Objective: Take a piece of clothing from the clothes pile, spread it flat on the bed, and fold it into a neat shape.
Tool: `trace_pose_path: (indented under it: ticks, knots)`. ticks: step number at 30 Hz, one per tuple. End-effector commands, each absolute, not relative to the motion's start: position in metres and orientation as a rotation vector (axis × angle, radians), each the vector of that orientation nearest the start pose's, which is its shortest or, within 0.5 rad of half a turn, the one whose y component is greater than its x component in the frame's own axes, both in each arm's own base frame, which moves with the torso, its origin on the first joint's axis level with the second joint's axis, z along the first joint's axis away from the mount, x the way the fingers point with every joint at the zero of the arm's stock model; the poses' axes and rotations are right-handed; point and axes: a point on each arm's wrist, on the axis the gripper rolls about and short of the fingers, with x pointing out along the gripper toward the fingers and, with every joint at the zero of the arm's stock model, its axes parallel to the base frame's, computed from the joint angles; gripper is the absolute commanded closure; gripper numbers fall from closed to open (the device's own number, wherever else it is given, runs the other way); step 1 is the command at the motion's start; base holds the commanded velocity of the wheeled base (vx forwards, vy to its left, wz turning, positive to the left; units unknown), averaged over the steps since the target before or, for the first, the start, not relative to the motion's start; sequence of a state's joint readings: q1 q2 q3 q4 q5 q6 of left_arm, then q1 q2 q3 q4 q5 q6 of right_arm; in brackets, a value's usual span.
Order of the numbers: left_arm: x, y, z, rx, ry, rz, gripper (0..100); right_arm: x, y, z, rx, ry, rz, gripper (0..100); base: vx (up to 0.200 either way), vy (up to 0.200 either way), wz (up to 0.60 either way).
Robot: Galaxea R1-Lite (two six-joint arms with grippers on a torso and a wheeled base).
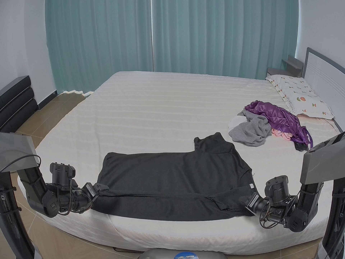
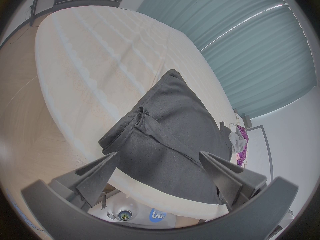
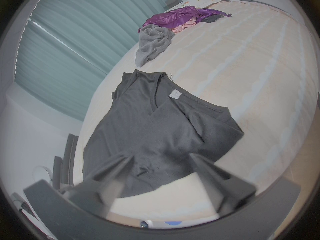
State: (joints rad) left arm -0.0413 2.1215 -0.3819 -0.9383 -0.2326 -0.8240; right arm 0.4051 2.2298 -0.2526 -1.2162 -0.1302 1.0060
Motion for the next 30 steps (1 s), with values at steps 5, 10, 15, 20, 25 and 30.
trace_pose_path:
  ticks: [5, 10, 15, 20, 25, 30]
  knots:
    - [0.273, -0.016, -0.002, -0.853, 0.860, 0.088, 0, 0.235, 0.095, -0.025, 0.735, 0.805, -0.141, 0, 0.000, 0.000, 0.00]
    - [0.273, -0.015, 0.000, -0.855, 0.830, 0.088, 0, 0.240, 0.090, -0.023, 0.755, 0.780, -0.147, 0, 0.000, 0.000, 0.00]
    - [0.274, -0.015, 0.002, -0.855, 0.810, 0.081, 0, 0.241, 0.090, -0.023, 0.763, 0.781, -0.143, 0, 0.080, 0.000, 0.00]
    - [0.272, -0.016, 0.000, -0.843, 0.820, 0.077, 0, 0.242, 0.090, -0.022, 0.770, 0.777, -0.138, 0, 0.160, 0.000, 0.00]
    - [0.272, -0.020, -0.001, -0.838, 0.829, 0.069, 0, 0.243, 0.089, -0.022, 0.780, 0.784, -0.128, 0, 0.000, 0.000, 0.00]
    - [0.277, -0.031, -0.002, -0.809, 0.831, 0.053, 0, 0.243, 0.089, -0.022, 0.780, 0.786, -0.127, 0, 0.000, 0.000, 0.00]
